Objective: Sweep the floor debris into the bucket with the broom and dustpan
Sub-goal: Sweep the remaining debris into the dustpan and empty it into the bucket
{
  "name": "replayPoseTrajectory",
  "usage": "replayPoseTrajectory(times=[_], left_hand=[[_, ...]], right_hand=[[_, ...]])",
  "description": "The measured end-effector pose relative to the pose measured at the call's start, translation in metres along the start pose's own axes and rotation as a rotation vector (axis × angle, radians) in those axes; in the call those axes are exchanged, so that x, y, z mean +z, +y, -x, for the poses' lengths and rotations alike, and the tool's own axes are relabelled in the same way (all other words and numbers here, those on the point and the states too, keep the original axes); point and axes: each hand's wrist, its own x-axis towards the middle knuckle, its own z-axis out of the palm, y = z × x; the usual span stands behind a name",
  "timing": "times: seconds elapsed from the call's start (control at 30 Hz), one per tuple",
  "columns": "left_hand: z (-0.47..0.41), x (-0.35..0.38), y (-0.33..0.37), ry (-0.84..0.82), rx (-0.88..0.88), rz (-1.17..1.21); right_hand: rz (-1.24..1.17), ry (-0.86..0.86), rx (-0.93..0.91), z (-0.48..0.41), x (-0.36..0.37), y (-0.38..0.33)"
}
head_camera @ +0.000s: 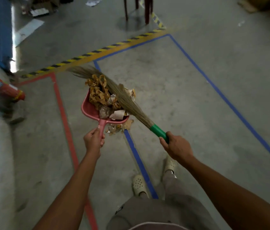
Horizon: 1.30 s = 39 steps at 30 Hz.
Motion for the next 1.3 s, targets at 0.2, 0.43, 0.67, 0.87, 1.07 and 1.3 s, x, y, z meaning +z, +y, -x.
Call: replayPoseTrajectory(times=[0.2,0.43,0.67,0.87,1.07,1.3], left_hand=[[0.029,0.019,0.007,-0.148,0.036,-0.035],[0.082,0.084,0.004,-0.349,0.092,-0.059],[0.177,0.16,-0.016,-0.532,0.104,-0.132],[0.281,0.223,-0.048,-0.668,0.087,-0.147],[0.375,0.283,-0.077,-0.832,0.087,-0.2],[0.456,0.354,-0.1,-1.013,0.081,-0.296]], right_hand=[[-0.039,0.075,0.18,0.061,-0.003,0.028],[-0.044,0.183,0.329,0.129,-0.02,0.089],[-0.065,0.251,0.51,0.227,-0.041,0.175],[-0.083,0.303,0.657,0.321,-0.05,0.248],[-0.118,0.348,0.841,0.41,-0.053,0.309],[-0.178,0.381,1.048,0.478,-0.055,0.36]])
